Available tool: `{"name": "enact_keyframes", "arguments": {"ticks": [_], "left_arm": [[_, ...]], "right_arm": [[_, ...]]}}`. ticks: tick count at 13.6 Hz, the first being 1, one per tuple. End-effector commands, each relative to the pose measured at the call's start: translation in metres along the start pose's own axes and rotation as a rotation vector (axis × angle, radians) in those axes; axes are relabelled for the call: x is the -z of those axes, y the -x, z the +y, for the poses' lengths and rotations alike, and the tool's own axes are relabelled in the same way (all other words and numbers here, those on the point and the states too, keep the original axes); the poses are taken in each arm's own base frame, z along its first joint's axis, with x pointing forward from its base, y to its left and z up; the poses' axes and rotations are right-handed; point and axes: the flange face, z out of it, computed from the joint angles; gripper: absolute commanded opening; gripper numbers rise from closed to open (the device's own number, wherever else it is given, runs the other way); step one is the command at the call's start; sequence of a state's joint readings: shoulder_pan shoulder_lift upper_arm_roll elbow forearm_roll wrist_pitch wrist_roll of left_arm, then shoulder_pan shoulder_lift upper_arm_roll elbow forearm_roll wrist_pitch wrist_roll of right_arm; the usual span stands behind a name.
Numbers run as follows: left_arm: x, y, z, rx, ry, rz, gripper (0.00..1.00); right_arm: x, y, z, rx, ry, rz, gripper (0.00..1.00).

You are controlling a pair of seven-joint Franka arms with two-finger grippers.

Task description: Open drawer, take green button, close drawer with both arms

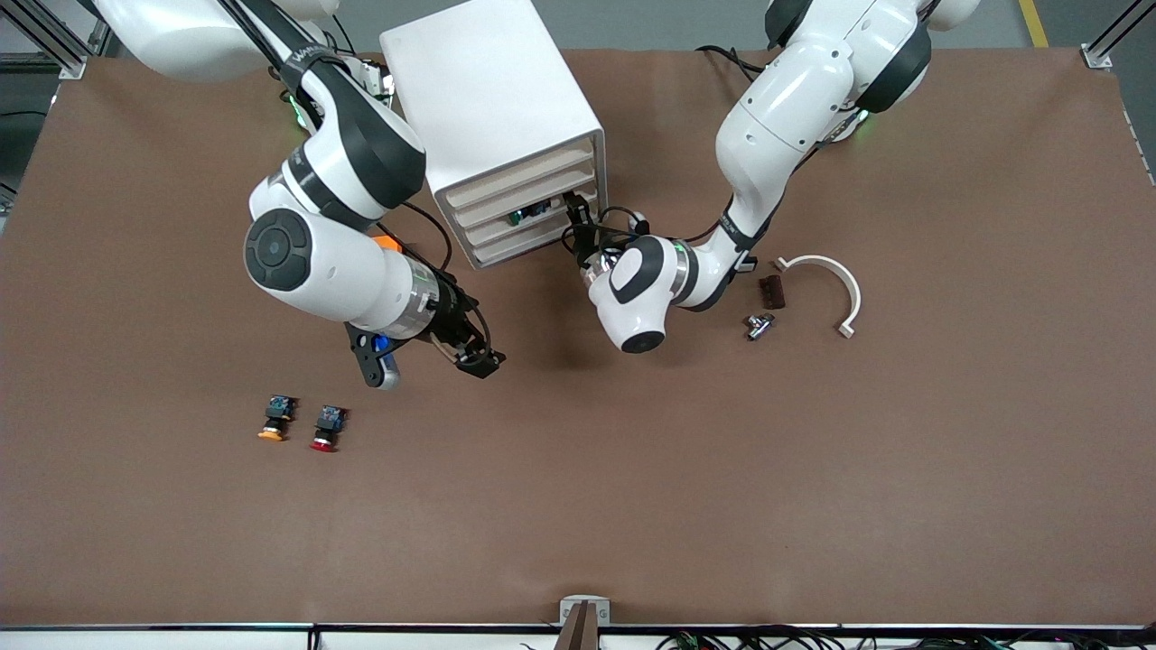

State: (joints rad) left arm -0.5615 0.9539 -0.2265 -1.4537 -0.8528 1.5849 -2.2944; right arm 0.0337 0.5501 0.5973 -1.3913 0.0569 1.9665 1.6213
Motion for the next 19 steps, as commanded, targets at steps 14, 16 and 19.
{"name": "enact_keyframes", "arguments": {"ticks": [14,16,19], "left_arm": [[0.134,-0.016,0.007,-0.091,0.155,-0.172,0.86],[0.144,-0.02,0.005,-0.092,0.16,-0.184,0.99],[0.191,-0.03,-0.016,-0.121,0.26,-0.184,0.99]], "right_arm": [[-0.112,0.1,0.049,0.099,0.124,0.244,1.0],[-0.126,0.108,0.063,0.09,0.133,0.247,1.0],[-0.15,0.119,0.088,0.086,0.107,0.256,1.0]]}}
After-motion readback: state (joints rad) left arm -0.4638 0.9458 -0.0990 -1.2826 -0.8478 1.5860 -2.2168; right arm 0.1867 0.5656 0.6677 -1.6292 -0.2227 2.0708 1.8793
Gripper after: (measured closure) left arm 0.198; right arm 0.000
